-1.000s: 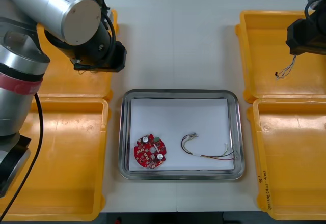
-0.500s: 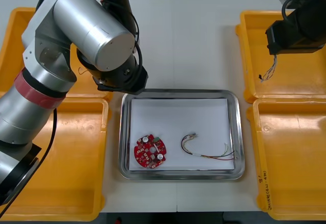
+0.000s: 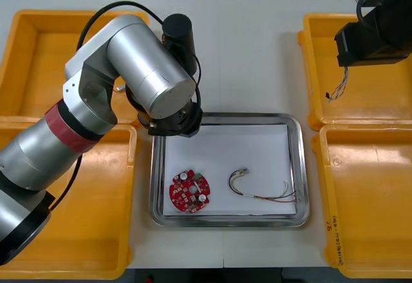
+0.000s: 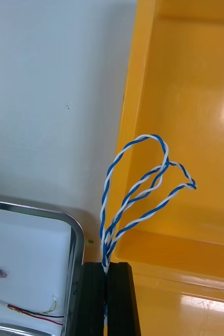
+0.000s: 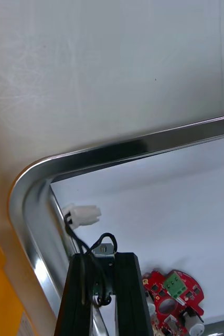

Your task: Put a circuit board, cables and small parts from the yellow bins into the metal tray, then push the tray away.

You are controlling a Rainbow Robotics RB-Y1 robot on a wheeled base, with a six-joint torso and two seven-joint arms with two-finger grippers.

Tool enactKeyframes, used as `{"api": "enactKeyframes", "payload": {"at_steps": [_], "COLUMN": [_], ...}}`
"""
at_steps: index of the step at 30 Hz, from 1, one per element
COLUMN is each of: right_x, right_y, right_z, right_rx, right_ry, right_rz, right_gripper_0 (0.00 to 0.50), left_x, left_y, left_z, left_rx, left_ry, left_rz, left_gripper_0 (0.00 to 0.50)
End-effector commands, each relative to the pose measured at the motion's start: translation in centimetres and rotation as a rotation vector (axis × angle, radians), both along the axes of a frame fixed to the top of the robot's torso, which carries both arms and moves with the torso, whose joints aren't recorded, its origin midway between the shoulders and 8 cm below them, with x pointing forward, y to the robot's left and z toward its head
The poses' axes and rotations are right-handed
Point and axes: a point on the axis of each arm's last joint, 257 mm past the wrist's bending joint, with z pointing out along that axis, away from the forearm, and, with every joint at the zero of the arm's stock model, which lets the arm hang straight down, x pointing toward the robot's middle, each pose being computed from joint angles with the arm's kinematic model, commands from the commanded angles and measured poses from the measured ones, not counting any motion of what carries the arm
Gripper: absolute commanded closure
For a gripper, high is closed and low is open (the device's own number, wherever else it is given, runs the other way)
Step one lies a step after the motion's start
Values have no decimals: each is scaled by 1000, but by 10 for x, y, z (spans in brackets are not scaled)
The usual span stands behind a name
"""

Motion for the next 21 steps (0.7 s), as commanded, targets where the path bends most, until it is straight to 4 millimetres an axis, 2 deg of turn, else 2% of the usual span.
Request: {"api": "enactKeyframes", "payload": {"at_steps": [1, 15, 21], "right_x": [-1, 0, -1], "right_y": [-12, -15, -14], "right_z": [14, 13, 13], "right_rx": [-59, -63, -64], "right_ry": [-39, -38, -39], "right_rz": [16, 3, 10], "right_gripper_0": [500, 500, 500], "left_x": [-2, -10, -13], "left_y": [-25, -27, -26], "left_z": [-6, -46, -55], "left_rx": [-37, -16, -13], "left_ry": [-3, 15, 19], "left_rz": [13, -9, -10], "left_gripper_0": [500, 500, 500]}}
